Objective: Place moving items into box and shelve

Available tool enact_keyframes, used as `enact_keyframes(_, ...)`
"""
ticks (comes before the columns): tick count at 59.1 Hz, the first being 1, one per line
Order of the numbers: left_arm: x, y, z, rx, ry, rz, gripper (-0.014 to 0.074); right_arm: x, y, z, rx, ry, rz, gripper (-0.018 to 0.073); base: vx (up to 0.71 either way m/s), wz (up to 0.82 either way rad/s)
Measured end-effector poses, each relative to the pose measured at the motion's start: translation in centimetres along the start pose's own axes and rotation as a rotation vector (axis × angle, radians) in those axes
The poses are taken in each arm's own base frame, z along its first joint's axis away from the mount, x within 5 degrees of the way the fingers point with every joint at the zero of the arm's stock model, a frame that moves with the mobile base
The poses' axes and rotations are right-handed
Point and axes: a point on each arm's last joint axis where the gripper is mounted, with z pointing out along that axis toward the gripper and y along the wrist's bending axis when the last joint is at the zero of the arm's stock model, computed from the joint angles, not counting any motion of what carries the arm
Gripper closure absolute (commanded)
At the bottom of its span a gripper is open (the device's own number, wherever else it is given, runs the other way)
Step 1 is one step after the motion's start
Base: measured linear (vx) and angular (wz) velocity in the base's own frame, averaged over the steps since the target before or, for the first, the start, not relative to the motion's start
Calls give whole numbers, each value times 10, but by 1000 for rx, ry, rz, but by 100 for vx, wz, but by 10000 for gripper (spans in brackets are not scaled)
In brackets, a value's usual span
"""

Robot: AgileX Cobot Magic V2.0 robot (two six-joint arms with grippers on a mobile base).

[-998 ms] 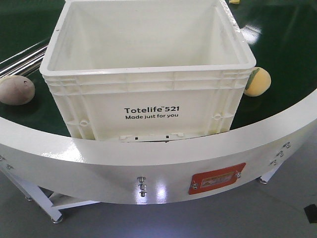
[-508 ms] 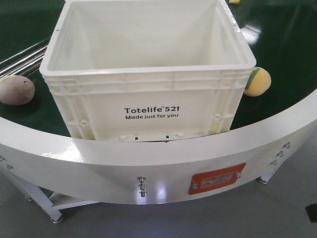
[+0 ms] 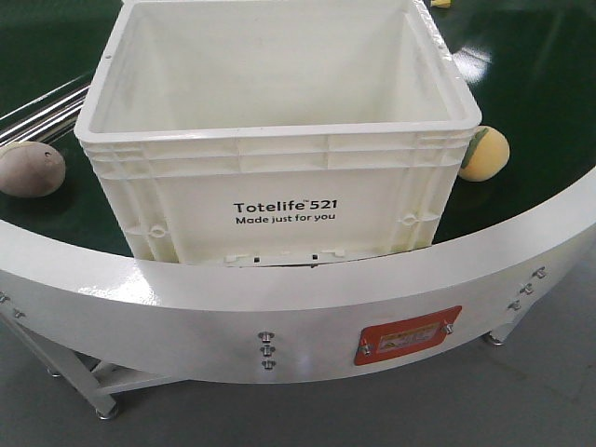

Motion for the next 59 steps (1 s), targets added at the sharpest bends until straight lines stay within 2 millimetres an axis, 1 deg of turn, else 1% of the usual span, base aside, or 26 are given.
enact_keyframes(2,-7,0,4,-2,39,0,610,-5,-1,3,-2,27,1,572,0,0)
enact_keyframes(6,-16,0,14,-7,125,0,610,-13,-2,12,-8,90,6,572,0,0)
enact_keyframes(10,-17,0,23,-11,212,0,610,-17,-2,24,-14,175,21,572,0,0)
enact_keyframes(13,-14,1,29,-13,277,1,610,-16,-2,32,-19,249,33,572,0,0)
enact_keyframes(20,2,1,43,-19,450,2,610,-1,0,51,-30,430,73,572,0,0)
enact_keyframes(25,10,1,48,-21,529,3,610,11,2,62,-36,543,89,572,0,0)
enact_keyframes(29,13,1,50,-22,560,4,610,19,3,71,-41,609,88,572,0,0)
enact_keyframes(36,14,1,52,-22,566,4,610,30,4,83,-47,697,85,566,0,0)
enact_keyframes(41,14,1,52,-22,560,4,603,37,4,89,-49,742,68,538,0,0)
enact_keyframes(46,14,1,52,-22,562,4,555,44,5,96,-51,778,51,460,0,0)
enact_keyframes(48,14,1,52,-22,567,4,523,47,5,99,-52,787,47,407,0,0)
enact_keyframes(51,15,1,51,-23,578,4,457,49,5,104,-54,793,44,332,0,0)
enact_keyframes(59,16,1,51,-24,588,4,253,56,7,118,-53,775,58,80,0,0)
